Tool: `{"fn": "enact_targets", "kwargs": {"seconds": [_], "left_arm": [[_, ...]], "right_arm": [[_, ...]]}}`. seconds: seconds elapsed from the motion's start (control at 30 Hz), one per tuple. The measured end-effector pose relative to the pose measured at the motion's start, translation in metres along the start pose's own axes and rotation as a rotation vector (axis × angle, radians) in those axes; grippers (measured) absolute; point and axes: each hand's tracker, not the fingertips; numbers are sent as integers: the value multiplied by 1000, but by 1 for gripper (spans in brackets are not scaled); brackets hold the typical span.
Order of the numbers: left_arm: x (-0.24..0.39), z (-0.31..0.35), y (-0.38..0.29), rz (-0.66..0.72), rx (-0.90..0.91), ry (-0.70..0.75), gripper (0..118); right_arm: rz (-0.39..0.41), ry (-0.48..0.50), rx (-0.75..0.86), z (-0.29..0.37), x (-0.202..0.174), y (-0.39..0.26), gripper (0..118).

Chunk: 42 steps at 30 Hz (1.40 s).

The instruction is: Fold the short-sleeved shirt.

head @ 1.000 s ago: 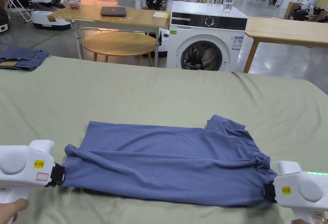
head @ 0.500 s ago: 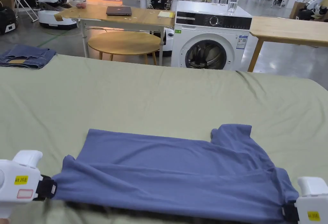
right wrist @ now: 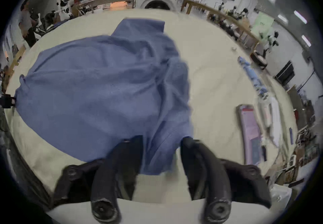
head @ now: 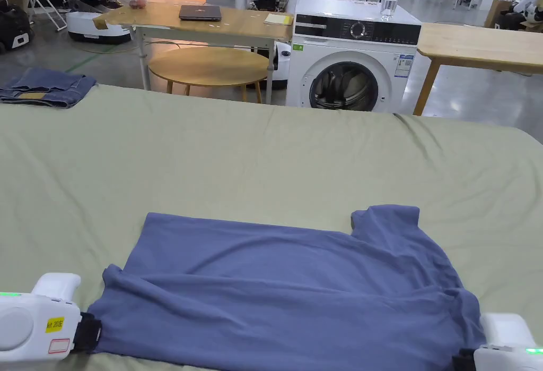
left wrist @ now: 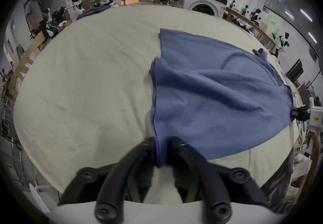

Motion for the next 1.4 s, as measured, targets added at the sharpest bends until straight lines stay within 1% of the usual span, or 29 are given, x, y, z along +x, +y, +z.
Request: {"fn": "enact_targets", "kwargs": {"seconds": [0.03, 0.07, 0.1, 0.2, 0.3, 0.33, 0.37, 0.4, 0.43, 0.47, 0.5, 0.53, 0.57, 0.6, 0.63, 0.73, 0.77, 0.8, 0.83, 0.87, 0.93, 1.03, 1.1, 1.17, 1.2, 1.23, 1.27, 1.3, 1.4], "left_arm": [[6, 10, 3, -10, 33, 7, 26], [8, 16, 6, -15, 70, -3, 37], [12, 24, 11, -6, 110, -23, 40], [27, 44, 24, -18, 267, -68, 41], [48, 58, 34, -50, 408, -52, 41], [55, 61, 36, -63, 445, -55, 41], [61, 64, 37, -74, 480, -51, 41], [65, 64, 39, -78, 519, -44, 41], [67, 62, 42, -80, 545, -33, 37], [73, 64, 42, -82, 575, -17, 22], [78, 65, 43, -91, 597, -4, 8], [83, 66, 43, -91, 619, 25, 0], [83, 64, 44, -86, 641, 48, 0], [84, 66, 44, -71, 666, 53, 0], [83, 67, 47, -67, 661, 22, 0], [75, 59, 65, -59, 638, 11, 0], [70, 54, 74, -58, 616, 15, 0], [63, 47, 85, -58, 596, 7, 0], [56, 38, 95, -54, 561, -6, 0], [47, 27, 108, -44, 513, -20, 0], [32, 6, 134, 5, 428, -38, 0], [11, -28, 174, 42, 277, -89, 0], [3, -49, 196, 20, 195, -95, 0], [-5, -72, 218, 9, 101, -61, 0], [-9, -82, 226, 14, 69, -43, 7], [-11, -89, 233, 24, 35, -45, 20], [-14, -97, 239, 39, 13, -50, 43], [-17, -106, 244, 57, -11, -59, 53], [-20, -131, 249, 92, -92, -98, 56]], "right_arm": [[2, -6, 51, 10, 0, 6, 53], [2, -11, 87, 18, -1, 12, 53], [-1, 0, 128, 26, 1, 17, 53], [-52, 101, 312, 49, -8, 34, 53], [-80, 101, 444, 62, -32, 47, 52], [-89, 92, 489, 64, -40, 50, 49], [-97, 79, 523, 65, -49, 51, 36], [-97, 70, 549, 66, -57, 55, 20], [-113, 69, 576, 67, -64, 59, 6], [-134, 76, 595, 67, -70, 61, 4], [-153, 111, 608, 65, -73, 62, 1], [-162, 144, 608, 64, -75, 65, 0], [-167, 164, 610, 64, -79, 67, 0], [-179, 153, 622, 64, -83, 68, 0], [-173, 144, 621, 60, -84, 69, 0], [-159, 189, 634, 56, -87, 74, 0], [-119, 219, 637, 58, -94, 75, 0], [-91, 204, 632, 57, -97, 77, 0], [-76, 184, 625, 56, -99, 79, 0], [-75, 186, 610, 53, -100, 81, 0], [-84, 232, 585, 49, -100, 85, 0], [-71, 227, 540, 37, -102, 91, 0], [-65, 227, 506, 28, -102, 92, 0], [-65, 226, 473, 13, -97, 94, 0], [-68, 225, 455, 7, -95, 94, 0], [-71, 224, 439, 2, -93, 94, 0], [-73, 225, 428, -2, -92, 93, 0], [-75, 221, 414, -12, -87, 93, 0], [-81, 215, 387, -25, -79, 93, 0]]}}
